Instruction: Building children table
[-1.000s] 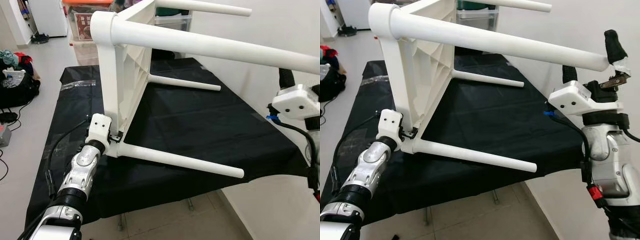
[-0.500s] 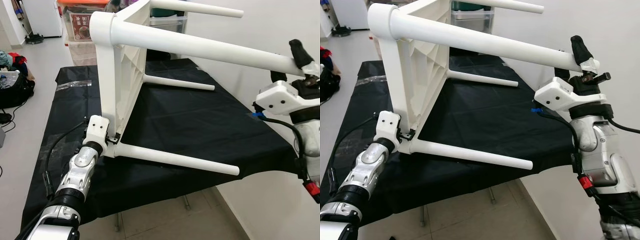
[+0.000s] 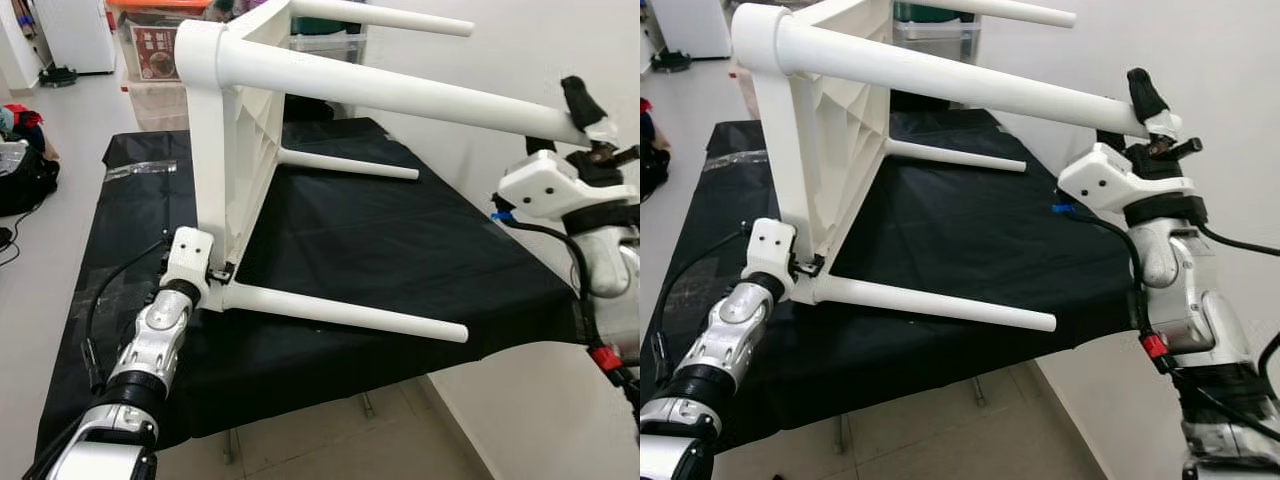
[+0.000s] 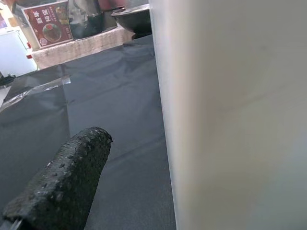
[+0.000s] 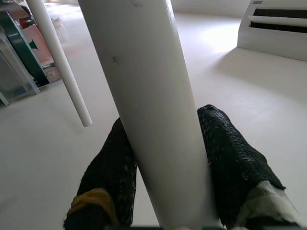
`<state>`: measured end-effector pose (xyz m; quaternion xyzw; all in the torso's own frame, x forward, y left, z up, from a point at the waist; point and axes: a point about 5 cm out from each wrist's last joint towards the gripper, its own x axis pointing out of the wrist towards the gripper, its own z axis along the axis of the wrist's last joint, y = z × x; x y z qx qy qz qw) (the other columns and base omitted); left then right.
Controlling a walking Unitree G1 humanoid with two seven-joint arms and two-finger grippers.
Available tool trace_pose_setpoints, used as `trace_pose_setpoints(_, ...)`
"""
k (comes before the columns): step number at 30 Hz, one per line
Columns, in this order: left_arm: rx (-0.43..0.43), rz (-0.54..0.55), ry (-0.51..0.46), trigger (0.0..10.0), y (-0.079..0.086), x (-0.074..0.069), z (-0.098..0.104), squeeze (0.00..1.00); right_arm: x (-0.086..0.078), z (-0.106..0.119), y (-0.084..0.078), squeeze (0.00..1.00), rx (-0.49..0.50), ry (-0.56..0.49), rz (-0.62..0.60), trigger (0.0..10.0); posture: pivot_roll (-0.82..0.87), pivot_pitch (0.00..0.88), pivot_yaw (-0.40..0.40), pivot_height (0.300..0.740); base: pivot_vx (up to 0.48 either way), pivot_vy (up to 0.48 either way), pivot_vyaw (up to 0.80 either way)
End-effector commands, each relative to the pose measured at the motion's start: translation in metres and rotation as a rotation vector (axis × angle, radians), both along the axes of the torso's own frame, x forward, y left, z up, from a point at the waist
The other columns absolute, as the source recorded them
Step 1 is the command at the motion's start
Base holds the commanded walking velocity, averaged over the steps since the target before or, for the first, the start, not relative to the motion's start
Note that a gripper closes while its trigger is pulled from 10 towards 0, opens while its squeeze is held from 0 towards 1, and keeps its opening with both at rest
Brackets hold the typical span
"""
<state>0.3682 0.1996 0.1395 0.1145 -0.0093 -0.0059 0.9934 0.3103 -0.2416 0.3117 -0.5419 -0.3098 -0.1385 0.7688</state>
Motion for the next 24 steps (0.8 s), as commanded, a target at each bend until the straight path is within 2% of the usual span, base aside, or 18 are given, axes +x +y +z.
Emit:
trace_pose_setpoints(1,0.003,0.073,-0.016,10.0,0.017,0.0,0.006,0.0,0.0,0.007,0.002,0.0,0.062,-0.046,0.031,0.0,0.02,0.0,-0.087,0.74,0.0,0.0,0.0)
trace_pose_setpoints(2,0.006,0.115,-0.038,10.0,0.026,0.002,0.013,0.0,0.004,0.017,0.0,0.0,0.079,-0.072,0.028,0.0,0.03,0.0,-0.09,0.74,0.0,0.0,0.0)
trace_pose_setpoints(4,0.006,0.115,-0.038,10.0,0.026,0.002,0.013,0.0,0.004,0.017,0.0,0.0,0.079,-0.072,0.028,0.0,0.03,0.0,-0.09,0.74,0.0,0.0,0.0)
trace_pose_setpoints(5,0.009,0.152,-0.069,10.0,0.035,0.003,0.023,0.0,0.008,0.026,-0.002,0.0,0.105,-0.096,0.023,0.0,0.03,0.0,-0.09,0.74,0.0,0.0,0.0)
trace_pose_setpoints(6,0.009,0.152,-0.069,10.0,0.035,0.003,0.023,0.0,0.008,0.026,-0.002,0.0,0.105,-0.096,0.023,0.0,0.03,0.0,-0.09,0.74,0.0,0.0,0.0)
trace_pose_setpoints(7,0.025,0.18,-0.117,10.0,0.044,0.006,0.038,0.0,0.012,0.034,-0.005,0.0,0.136,-0.116,0.016,0.0,0.05,0.0,-0.092,0.74,0.0,0.0,0.0)
trace_pose_setpoints(10,0.052,0.213,-0.216,10.0,0.058,0.01,0.073,0.0,0.019,0.044,-0.008,0.0,0.178,-0.142,0.011,0.0,0.05,0.0,-0.091,0.74,0.0,0.0,0.0)
trace_pose_setpoints(11,0.052,0.213,-0.216,10.0,0.058,0.01,0.073,0.0,0.019,0.044,-0.008,0.0,0.178,-0.142,0.011,0.0,0.05,0.0,-0.091,0.74,0.0,0.0,0.0)
trace_pose_setpoints(13,0.054,0.22,-0.29,10.0,0.063,0.012,0.099,0.0,0.023,0.046,-0.008,0.0,0.194,-0.142,0.014,0.0,0.06,0.0,-0.088,0.74,0.0,0.0,0.0)
trace_pose_setpoints(15,0.054,0.22,-0.29,10.0,0.063,0.012,0.099,0.0,0.023,0.046,-0.008,0.0,0.194,-0.142,0.014,0.0,0.06,0.0,-0.088,0.74,0.0,0.0,0.0)
trace_pose_setpoints(16,0.053,0.214,-0.33,10.0,0.062,0.013,0.114,0.0,0.025,0.046,-0.008,0.0,0.203,-0.139,0.016,0.0,0.06,0.0,-0.088,0.74,0.0,0.0,0.0)
trace_pose_setpoints(17,0.053,0.214,-0.33,10.0,0.062,0.013,0.114,0.0,0.025,0.046,-0.008,0.0,0.203,-0.139,0.016,0.0,0.06,0.0,-0.088,0.74,0.0,0.0,0.0)
trace_pose_setpoints(18,0.058,0.199,-0.392,10.0,0.06,0.015,0.137,0.0,0.028,0.045,-0.007,0.0,0.216,-0.132,0.02,0.0,0.07,0.0,-0.088,0.74,0.0,0.0,0.0)
trace_pose_setpoints(20,0.058,0.199,-0.392,10.0,0.06,0.015,0.137,0.0,0.028,0.045,-0.007,0.0,0.216,-0.132,0.02,0.0,0.07,0.0,-0.088,0.74,0.0,0.0,0.0)
trace_pose_setpoints(21,0.067,0.188,-0.443,10.0,0.058,0.015,0.155,0.0,0.031,0.044,-0.006,0.0,0.241,-0.124,0.026,0.0,0.07,0.0,-0.088,0.74,0.0,0.0,0.0)
trace_pose_setpoints(23,0.067,0.188,-0.443,10.0,0.058,0.015,0.155,0.0,0.031,0.044,-0.006,0.0,0.241,-0.124,0.026,0.0,0.07,0.0,-0.088,0.74,0.0,0.0,0.0)
trace_pose_setpoints(24,0.084,0.185,-0.505,10.0,0.057,0.013,0.175,0.0,0.035,0.04,-0.01,0.0,0.291,-0.105,0.019,0.0,0.08,0.0,-0.087,0.74,0.0,0.0,0.0)
